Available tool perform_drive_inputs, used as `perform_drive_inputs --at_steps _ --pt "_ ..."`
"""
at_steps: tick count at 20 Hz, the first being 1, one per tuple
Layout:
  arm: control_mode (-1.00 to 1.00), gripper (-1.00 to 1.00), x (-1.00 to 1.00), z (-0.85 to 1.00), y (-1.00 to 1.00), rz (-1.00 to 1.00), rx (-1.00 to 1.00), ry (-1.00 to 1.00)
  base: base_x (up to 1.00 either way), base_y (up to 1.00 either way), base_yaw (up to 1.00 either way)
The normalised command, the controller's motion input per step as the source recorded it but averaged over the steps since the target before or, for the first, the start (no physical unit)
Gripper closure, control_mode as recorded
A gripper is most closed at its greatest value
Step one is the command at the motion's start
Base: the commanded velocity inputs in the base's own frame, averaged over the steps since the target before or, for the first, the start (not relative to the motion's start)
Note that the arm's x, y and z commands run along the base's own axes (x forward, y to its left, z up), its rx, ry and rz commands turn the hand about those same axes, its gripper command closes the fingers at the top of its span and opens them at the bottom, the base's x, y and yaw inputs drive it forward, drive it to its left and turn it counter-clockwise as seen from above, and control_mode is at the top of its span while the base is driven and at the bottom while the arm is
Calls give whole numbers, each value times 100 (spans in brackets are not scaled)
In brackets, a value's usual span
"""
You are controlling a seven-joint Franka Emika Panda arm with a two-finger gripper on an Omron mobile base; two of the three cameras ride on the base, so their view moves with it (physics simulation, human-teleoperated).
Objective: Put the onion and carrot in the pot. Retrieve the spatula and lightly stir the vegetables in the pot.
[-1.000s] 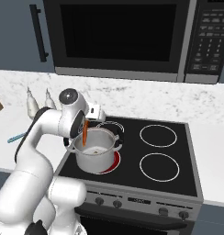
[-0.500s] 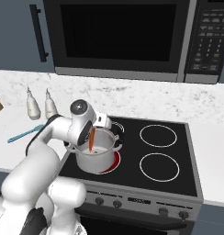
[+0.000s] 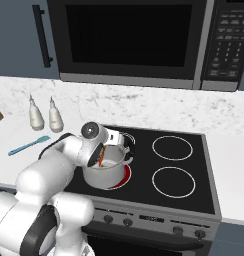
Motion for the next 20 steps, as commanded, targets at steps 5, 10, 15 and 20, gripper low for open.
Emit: perform_drive_inputs --at_steps 5,10,15,20 --pt "-100 100 -7 -25 -1 0 0 -1 0 0 0" --pt "-100 -100 -5 -19 0 0 0 0 0 0 0" --pt "-100 -100 0 -2 0 0 0 -1 0 0 0" --pt "-100 -100 -4 10 0 0 0 0 0 0 0"
